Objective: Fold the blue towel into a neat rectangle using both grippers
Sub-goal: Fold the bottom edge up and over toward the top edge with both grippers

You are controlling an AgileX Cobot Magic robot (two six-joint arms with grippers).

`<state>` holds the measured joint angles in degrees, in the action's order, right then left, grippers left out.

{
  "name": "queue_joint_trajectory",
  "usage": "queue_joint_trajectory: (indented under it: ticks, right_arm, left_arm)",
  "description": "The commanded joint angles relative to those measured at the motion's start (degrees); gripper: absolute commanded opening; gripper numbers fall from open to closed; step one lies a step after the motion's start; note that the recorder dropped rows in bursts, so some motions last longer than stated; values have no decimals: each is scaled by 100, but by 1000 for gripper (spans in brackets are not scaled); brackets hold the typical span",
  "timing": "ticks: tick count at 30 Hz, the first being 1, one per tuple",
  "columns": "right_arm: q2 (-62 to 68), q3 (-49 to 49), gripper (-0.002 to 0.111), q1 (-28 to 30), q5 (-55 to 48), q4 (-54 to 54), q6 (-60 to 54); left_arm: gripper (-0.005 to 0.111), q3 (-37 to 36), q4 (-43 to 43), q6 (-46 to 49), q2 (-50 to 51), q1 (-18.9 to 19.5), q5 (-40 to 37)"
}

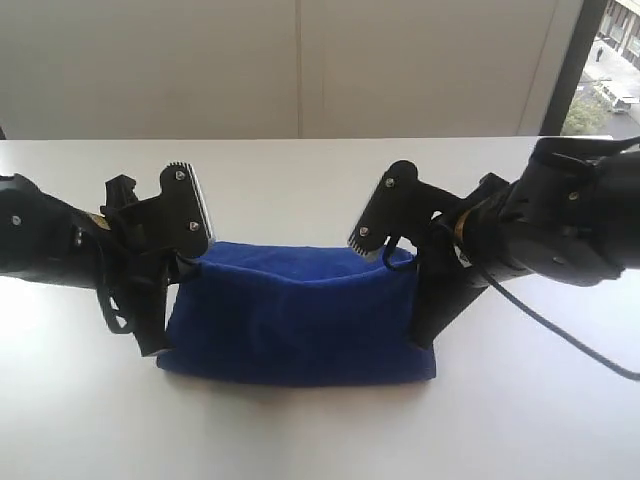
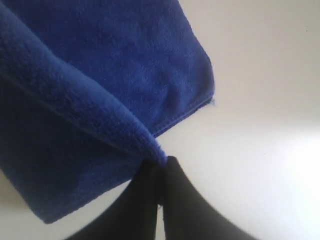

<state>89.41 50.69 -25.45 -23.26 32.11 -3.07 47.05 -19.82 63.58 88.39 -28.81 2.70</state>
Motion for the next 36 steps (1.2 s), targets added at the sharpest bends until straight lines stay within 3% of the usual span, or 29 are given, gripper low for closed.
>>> queue_joint_trajectory:
  ticks: [1, 4, 8, 15, 26, 36]
  right_arm:
    - [450, 314, 0, 237, 279, 95, 33]
    - [864, 601, 0, 422, 330, 147, 33]
    - [1252, 792, 0, 648, 573, 234, 33]
    - [1646, 950, 0, 1007, 1101, 234, 33]
    - [2070, 1192, 0, 1082, 1329, 234, 33]
    - [2590, 1652, 0, 1134, 1620, 224, 46]
  left_arm:
    - [0, -23, -65, -19, 364, 15, 740]
    - [0, -9, -65, -19, 681, 15, 1563]
    - [0, 254, -54, 83, 1014, 15, 1978]
    - [0, 804, -54, 233, 1662, 15, 2016]
    - [0, 829, -265, 214, 1932, 358, 2330]
    - [0, 841, -145, 214, 2377, 358, 2718]
